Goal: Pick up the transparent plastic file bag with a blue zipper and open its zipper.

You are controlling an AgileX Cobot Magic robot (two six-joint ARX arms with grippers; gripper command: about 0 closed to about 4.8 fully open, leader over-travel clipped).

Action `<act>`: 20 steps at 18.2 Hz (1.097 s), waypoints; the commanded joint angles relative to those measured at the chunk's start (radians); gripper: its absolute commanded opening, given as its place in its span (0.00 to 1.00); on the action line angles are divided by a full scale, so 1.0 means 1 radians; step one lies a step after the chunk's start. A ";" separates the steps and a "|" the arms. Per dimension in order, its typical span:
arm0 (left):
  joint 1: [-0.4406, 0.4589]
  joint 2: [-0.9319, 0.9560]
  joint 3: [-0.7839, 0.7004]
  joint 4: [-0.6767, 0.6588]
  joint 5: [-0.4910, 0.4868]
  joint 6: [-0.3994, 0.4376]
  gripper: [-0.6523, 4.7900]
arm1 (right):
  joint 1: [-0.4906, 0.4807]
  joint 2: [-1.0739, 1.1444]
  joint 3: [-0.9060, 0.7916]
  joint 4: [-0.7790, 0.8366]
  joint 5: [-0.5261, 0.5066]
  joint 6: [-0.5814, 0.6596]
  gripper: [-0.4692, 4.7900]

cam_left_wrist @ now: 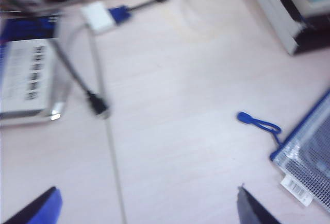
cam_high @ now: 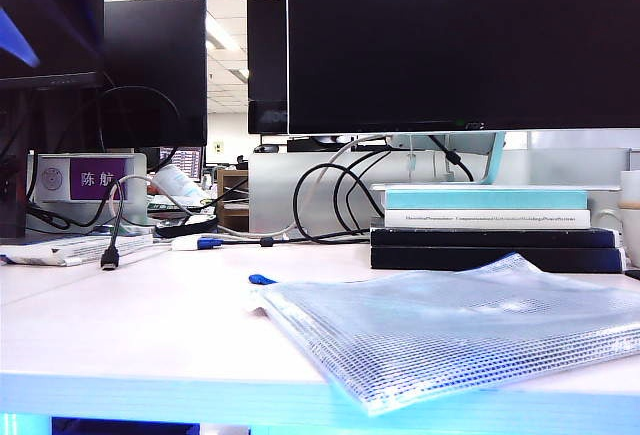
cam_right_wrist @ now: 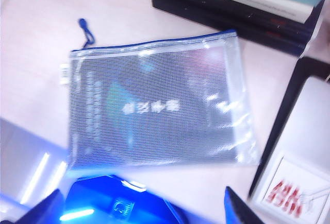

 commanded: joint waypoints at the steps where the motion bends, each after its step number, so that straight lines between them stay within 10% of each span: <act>1: 0.000 -0.198 -0.080 0.018 -0.060 -0.053 1.00 | 0.000 -0.212 -0.224 0.148 0.021 0.092 0.84; 7: 0.000 -0.418 -0.355 0.072 -0.142 -0.183 0.99 | 0.000 -0.609 -0.756 0.579 0.066 0.313 0.84; 11: 0.000 -0.519 -0.598 0.288 -0.150 -0.245 0.65 | 0.000 -0.877 -1.125 0.959 0.056 0.494 0.77; 20: 0.000 -0.897 -0.956 0.576 -0.179 -0.175 0.52 | 0.005 -1.049 -1.478 1.263 0.067 0.301 0.63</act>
